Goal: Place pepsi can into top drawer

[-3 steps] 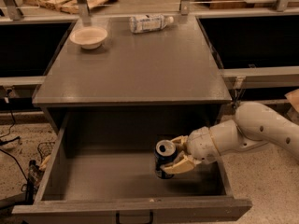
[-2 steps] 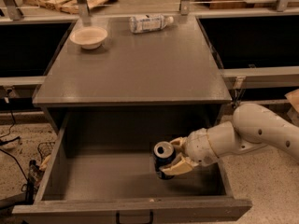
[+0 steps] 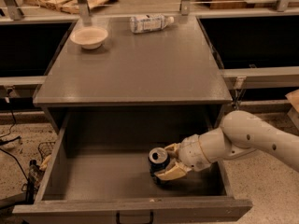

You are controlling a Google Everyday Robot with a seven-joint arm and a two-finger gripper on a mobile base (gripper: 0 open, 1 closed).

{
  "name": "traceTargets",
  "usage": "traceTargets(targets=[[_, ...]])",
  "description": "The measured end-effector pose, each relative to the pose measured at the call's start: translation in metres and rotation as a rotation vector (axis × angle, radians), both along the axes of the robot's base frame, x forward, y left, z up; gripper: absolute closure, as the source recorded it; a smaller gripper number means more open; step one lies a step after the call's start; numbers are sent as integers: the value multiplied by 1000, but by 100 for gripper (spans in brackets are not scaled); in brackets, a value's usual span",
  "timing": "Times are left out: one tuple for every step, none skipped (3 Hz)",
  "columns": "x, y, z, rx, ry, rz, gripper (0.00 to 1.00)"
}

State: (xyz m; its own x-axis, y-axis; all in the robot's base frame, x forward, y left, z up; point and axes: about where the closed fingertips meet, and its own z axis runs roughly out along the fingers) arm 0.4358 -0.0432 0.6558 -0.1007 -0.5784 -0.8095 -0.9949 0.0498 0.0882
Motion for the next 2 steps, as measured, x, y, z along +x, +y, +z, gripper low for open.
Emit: traceTargets(targets=[[0,0,0,0,0,0,100],[-1,1,-16,17,29,0,100]])
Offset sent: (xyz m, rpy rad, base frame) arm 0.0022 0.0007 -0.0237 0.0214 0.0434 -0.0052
